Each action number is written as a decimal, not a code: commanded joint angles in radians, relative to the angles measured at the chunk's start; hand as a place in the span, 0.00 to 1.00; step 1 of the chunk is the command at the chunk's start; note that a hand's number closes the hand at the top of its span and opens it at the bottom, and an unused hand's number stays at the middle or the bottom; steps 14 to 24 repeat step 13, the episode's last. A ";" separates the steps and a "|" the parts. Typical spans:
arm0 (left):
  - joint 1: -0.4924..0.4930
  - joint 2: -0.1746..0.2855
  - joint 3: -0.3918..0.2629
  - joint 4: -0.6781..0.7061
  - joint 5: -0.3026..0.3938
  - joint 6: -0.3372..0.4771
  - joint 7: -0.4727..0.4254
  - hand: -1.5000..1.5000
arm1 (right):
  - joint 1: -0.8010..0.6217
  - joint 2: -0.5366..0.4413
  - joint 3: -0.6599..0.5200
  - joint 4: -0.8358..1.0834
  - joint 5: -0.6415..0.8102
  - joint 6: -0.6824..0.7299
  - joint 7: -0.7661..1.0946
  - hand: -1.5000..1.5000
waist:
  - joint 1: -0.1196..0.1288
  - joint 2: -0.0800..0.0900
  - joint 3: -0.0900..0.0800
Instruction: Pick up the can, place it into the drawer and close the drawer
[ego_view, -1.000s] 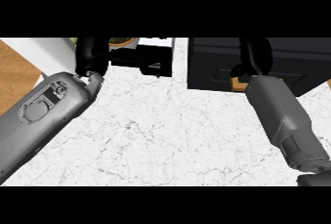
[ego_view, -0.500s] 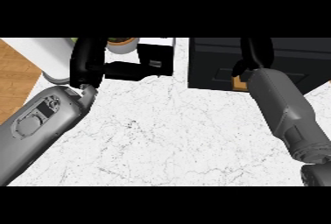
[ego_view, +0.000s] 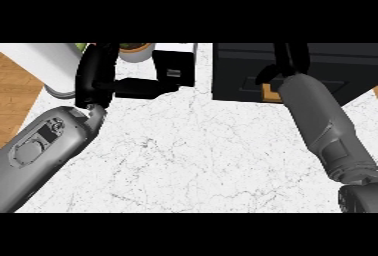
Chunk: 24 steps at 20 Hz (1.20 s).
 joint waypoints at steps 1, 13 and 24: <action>0.044 0.030 0.019 -0.010 0.007 -0.027 -0.015 0.00 | -0.077 0.094 -0.120 -0.046 -0.157 0.016 -0.044 0.00 | 0.020 -0.010 -0.001; 0.120 0.033 0.076 -0.046 0.002 -0.057 -0.041 0.00 | -0.081 0.115 -0.290 -0.040 -0.374 0.164 -0.190 0.00 | -0.015 -0.016 -0.004; 0.120 0.033 0.076 -0.046 0.002 -0.057 -0.041 0.00 | -0.081 0.115 -0.290 -0.040 -0.374 0.164 -0.190 0.00 | -0.015 -0.016 -0.004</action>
